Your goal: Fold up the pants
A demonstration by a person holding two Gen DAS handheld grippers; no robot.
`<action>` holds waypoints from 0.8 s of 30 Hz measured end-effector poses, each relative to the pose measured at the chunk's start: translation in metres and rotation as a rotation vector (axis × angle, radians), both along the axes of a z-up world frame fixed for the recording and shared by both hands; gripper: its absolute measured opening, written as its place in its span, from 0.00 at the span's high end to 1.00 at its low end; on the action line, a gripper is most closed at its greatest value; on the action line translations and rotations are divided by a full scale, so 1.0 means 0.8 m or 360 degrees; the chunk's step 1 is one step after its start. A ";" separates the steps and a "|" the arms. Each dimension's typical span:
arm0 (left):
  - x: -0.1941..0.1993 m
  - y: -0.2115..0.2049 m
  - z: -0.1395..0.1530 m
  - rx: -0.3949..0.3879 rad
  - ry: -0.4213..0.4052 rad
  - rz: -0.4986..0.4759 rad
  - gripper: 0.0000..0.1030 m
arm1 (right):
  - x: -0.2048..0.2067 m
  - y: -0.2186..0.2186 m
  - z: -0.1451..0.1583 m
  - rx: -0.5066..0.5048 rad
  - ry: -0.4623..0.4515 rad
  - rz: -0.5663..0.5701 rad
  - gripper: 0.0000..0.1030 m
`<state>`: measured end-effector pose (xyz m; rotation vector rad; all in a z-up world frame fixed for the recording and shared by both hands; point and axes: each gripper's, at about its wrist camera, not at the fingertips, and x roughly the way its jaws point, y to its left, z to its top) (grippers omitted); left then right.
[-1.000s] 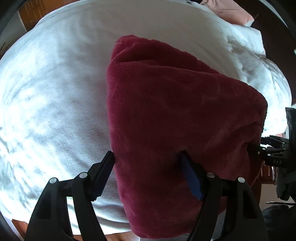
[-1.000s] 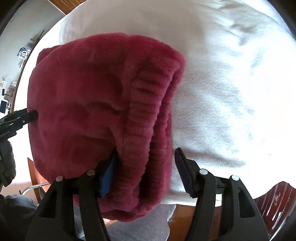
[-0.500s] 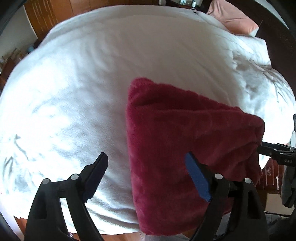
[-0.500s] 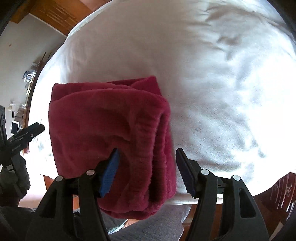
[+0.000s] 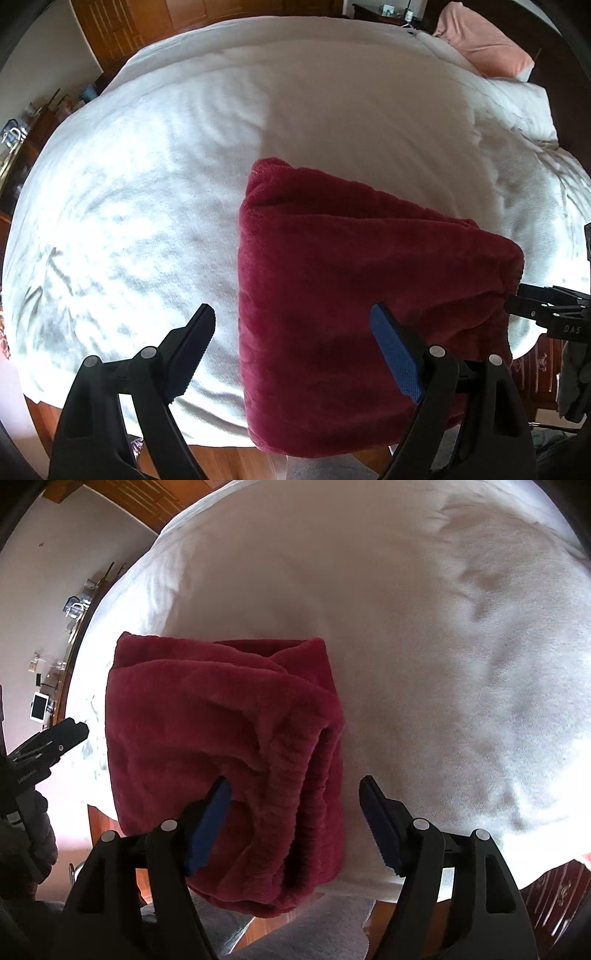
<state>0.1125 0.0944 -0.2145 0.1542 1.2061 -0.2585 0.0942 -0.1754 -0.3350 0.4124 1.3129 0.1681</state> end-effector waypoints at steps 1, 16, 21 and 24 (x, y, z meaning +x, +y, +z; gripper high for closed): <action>0.000 -0.006 -0.002 0.0006 0.0000 0.0010 0.17 | 0.002 0.000 -0.002 0.0011 0.0001 0.0010 0.29; -0.012 -0.035 -0.044 0.0158 0.0042 0.0182 0.17 | 0.038 -0.003 -0.060 0.0201 0.0097 0.0155 0.19; -0.009 -0.036 -0.060 0.0211 0.0081 0.0219 0.17 | 0.043 -0.005 -0.065 0.0223 0.0106 0.0196 0.17; -0.007 -0.033 -0.066 0.0204 0.0093 0.0226 0.17 | 0.044 -0.009 -0.065 0.0239 0.0114 0.0196 0.17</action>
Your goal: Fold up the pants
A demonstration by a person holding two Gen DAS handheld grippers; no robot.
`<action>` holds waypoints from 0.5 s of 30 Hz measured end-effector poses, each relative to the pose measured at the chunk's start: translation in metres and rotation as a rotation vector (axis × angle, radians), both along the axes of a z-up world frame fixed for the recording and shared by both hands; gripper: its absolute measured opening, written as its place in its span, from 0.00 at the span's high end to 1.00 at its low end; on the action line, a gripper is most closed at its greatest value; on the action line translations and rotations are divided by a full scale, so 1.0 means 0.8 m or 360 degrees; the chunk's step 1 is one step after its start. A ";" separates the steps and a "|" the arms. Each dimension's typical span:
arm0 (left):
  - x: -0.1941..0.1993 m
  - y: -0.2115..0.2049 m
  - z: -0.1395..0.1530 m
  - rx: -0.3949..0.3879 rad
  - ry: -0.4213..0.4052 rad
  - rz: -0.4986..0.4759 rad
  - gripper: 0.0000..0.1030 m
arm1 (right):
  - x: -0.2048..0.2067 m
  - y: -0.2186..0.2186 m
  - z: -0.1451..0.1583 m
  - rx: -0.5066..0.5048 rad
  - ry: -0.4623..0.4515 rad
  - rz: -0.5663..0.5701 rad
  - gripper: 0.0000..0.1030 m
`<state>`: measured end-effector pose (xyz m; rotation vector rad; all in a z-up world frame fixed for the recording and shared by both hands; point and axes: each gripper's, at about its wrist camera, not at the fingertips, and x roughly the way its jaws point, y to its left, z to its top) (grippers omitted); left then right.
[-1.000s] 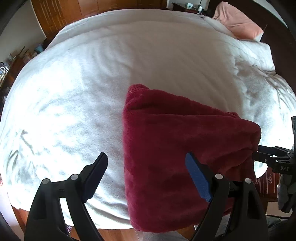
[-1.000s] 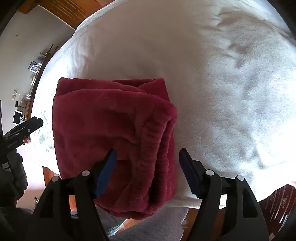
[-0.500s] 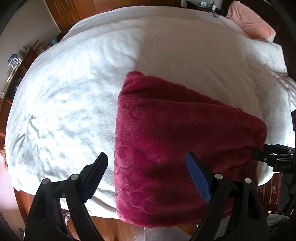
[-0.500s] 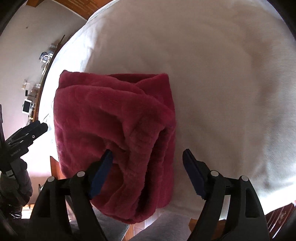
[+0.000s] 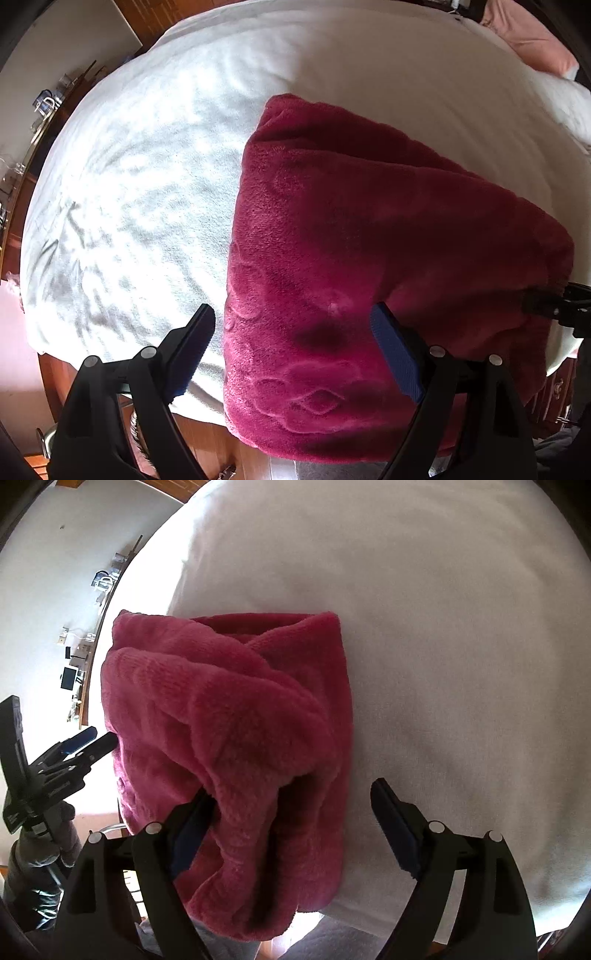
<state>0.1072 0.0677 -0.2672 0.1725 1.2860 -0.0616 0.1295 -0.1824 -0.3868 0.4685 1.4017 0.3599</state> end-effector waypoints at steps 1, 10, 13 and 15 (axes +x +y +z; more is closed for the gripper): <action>0.001 0.001 -0.003 0.0001 0.0004 -0.0006 0.17 | 0.000 -0.001 0.001 0.0010 0.0005 -0.0008 0.17; 0.031 0.009 -0.027 -0.0061 0.0059 -0.0102 0.17 | 0.000 0.004 0.033 0.0127 -0.0049 -0.0115 0.17; 0.040 0.016 -0.036 -0.0070 0.0079 -0.0141 0.12 | 0.004 0.015 0.023 0.0089 -0.0014 -0.0142 0.17; 0.045 0.020 -0.039 -0.0092 0.0096 -0.0170 0.11 | 0.007 0.023 0.010 0.0074 0.0025 -0.0178 0.17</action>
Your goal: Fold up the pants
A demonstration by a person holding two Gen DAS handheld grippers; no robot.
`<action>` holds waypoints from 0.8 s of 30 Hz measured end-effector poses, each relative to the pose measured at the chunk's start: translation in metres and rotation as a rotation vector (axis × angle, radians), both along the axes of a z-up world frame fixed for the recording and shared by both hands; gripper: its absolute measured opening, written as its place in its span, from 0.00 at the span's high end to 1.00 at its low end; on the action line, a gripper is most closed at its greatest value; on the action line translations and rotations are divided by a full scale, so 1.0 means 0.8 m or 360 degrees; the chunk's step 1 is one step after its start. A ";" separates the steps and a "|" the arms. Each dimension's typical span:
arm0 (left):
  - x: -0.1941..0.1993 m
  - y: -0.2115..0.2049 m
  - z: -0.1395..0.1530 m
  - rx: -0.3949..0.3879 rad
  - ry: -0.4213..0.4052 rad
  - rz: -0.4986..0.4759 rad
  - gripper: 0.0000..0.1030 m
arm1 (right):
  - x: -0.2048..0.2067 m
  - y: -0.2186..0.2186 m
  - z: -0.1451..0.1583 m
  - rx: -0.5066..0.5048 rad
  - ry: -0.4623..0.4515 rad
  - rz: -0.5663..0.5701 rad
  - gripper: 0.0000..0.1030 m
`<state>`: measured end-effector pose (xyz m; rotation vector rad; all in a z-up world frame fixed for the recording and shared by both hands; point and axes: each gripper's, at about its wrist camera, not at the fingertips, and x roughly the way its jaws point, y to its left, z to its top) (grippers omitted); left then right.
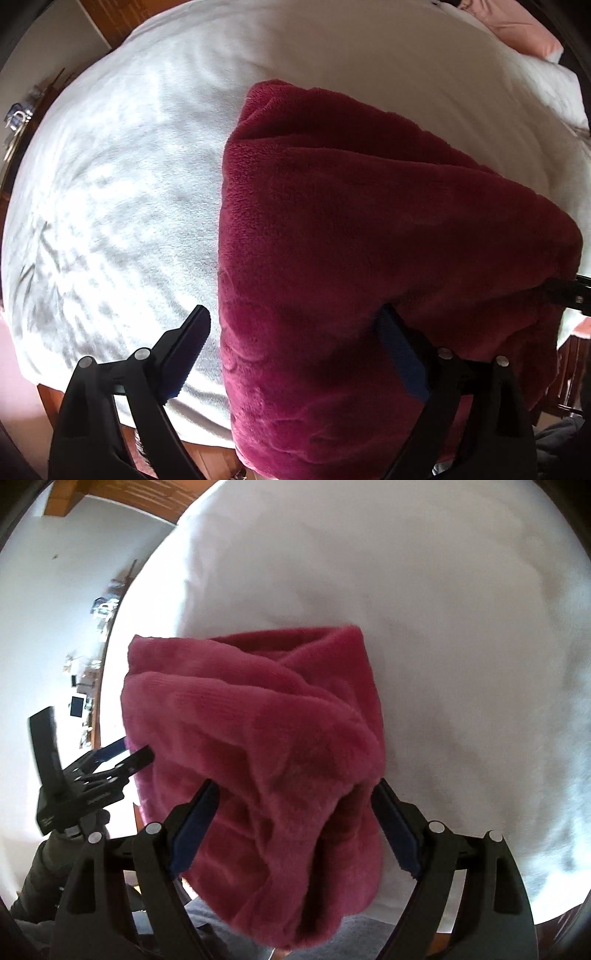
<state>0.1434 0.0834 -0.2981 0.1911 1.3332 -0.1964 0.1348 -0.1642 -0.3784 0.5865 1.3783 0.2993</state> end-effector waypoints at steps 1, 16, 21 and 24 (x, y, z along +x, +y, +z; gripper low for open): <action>0.002 0.001 -0.001 -0.0009 0.0008 -0.0017 0.11 | -0.001 0.004 -0.005 -0.0006 0.0012 -0.0010 0.17; 0.033 0.012 -0.036 -0.0098 0.0093 -0.0149 0.05 | 0.010 0.017 -0.053 -0.0067 0.0051 -0.0115 0.03; 0.039 0.018 -0.054 -0.0138 0.0130 -0.0157 0.05 | 0.012 0.019 -0.062 -0.0061 0.0074 -0.0122 0.02; 0.048 0.019 -0.060 -0.0160 0.0152 -0.0171 0.05 | 0.017 0.021 -0.066 -0.0072 0.0094 -0.0115 0.02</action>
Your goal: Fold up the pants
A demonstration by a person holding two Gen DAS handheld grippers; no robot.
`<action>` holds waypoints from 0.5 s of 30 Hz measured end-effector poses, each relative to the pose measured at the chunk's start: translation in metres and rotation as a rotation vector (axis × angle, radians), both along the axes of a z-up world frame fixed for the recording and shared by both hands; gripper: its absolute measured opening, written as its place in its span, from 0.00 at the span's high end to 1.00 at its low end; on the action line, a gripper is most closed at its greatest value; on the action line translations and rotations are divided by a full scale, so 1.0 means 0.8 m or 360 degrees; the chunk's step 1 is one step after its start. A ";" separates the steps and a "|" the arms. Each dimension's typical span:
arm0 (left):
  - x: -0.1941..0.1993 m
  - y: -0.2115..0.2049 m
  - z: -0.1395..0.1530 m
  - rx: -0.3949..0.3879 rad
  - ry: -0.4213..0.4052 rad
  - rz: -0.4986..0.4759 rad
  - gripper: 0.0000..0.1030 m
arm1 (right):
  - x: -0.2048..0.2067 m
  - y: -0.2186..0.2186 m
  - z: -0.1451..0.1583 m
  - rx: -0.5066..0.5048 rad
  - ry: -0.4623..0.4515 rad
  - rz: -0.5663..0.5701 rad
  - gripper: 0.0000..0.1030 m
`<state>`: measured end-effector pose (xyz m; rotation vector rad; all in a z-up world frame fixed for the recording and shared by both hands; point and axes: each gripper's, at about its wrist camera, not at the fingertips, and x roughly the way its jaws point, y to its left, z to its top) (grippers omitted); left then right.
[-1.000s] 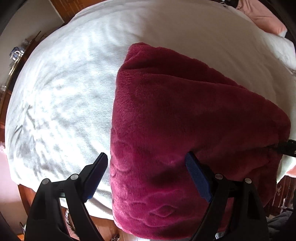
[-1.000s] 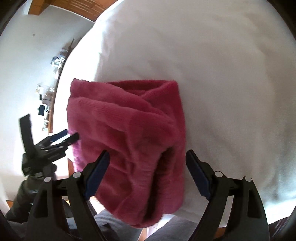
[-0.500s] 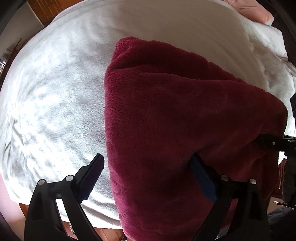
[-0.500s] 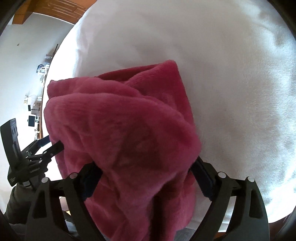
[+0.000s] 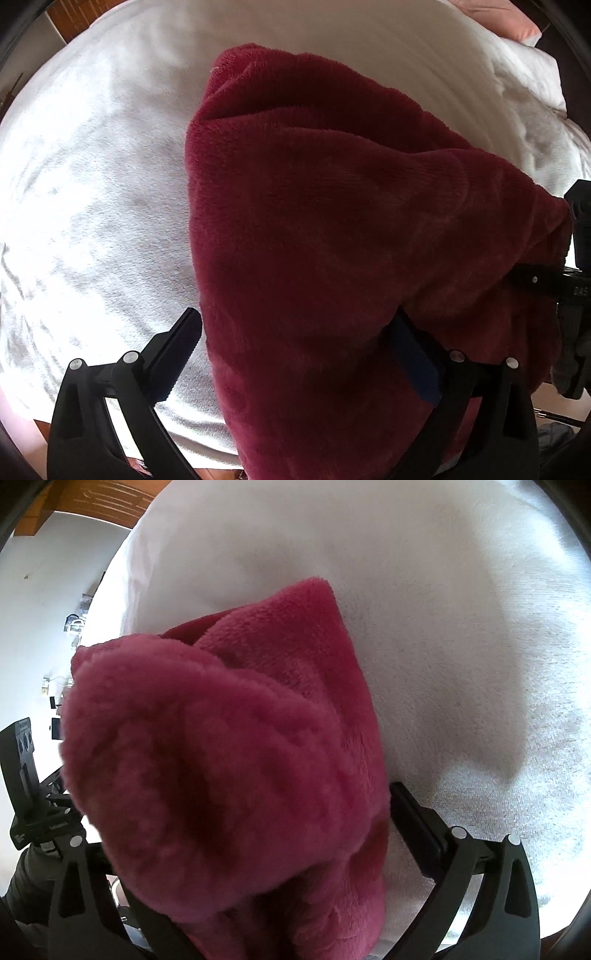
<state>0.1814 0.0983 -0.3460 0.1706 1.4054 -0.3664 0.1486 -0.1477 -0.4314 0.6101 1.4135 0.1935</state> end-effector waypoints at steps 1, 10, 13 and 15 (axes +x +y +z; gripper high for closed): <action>0.002 0.000 -0.002 -0.0006 0.0005 -0.0006 0.05 | 0.001 -0.002 -0.002 -0.0004 0.0004 0.0002 0.02; 0.022 0.008 -0.029 -0.0137 0.0112 0.0033 0.05 | 0.009 0.008 0.005 -0.0009 0.0032 -0.0004 0.15; 0.028 0.021 -0.040 -0.0259 0.0194 0.0098 0.05 | 0.011 0.010 0.009 -0.0021 0.0039 -0.0001 0.25; 0.030 0.031 -0.046 -0.0363 0.0250 0.0143 0.11 | 0.012 0.013 0.015 -0.0025 0.0041 -0.0004 0.38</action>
